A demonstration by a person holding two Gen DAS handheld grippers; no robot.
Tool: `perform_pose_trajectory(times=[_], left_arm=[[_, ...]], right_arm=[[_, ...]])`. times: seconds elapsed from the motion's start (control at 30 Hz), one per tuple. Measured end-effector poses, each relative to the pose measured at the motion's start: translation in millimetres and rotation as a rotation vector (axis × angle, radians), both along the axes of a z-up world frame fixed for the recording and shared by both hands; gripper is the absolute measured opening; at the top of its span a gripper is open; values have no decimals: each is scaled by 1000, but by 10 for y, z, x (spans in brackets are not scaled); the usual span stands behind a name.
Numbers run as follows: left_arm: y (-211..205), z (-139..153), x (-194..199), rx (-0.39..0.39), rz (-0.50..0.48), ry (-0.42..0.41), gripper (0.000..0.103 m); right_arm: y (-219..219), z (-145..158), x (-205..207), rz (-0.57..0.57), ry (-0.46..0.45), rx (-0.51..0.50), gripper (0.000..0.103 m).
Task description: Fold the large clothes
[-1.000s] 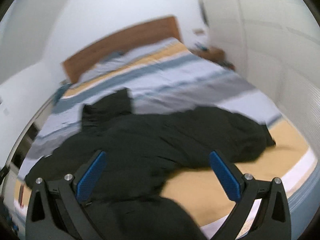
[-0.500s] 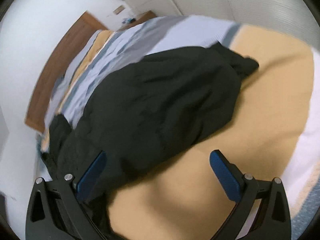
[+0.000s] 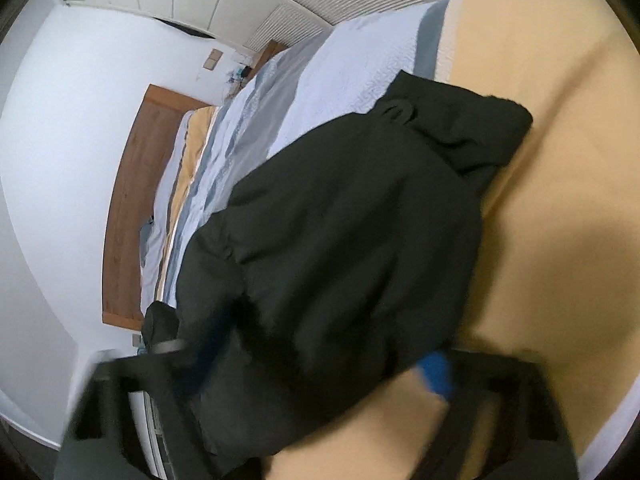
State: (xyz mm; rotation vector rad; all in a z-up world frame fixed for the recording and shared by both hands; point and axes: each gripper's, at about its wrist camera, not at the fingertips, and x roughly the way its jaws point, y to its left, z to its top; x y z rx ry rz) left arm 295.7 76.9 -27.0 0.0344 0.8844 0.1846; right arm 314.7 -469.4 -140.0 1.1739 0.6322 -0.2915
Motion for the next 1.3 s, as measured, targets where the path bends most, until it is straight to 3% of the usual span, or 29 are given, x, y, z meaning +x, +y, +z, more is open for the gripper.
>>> perform_pose_trajectory(times=[0.2,0.37,0.63,0.93,1.1,1.3], left_arm=[[61,33,-33,-18,-4,-9,102],[130,69,-132,-42,-6,-22,102],[285,116,-275,-81,16,-45,102],[492,274,-488,-111,56,-77,102],[582,383,-609,-117,75,-100,102],[666,471,-740,-118,95,-112,102]], right_arm=[[-11,47,31,12,-2,-23,26],[26,362,80,45,1,-148,10],[385,1219,272,159,-102,-353,9],[1086,1902,361,332,-246,-451,8],[1573,2129,409,442,-316,-464,8],[2201,2191,433,580,-351,-486,8]])
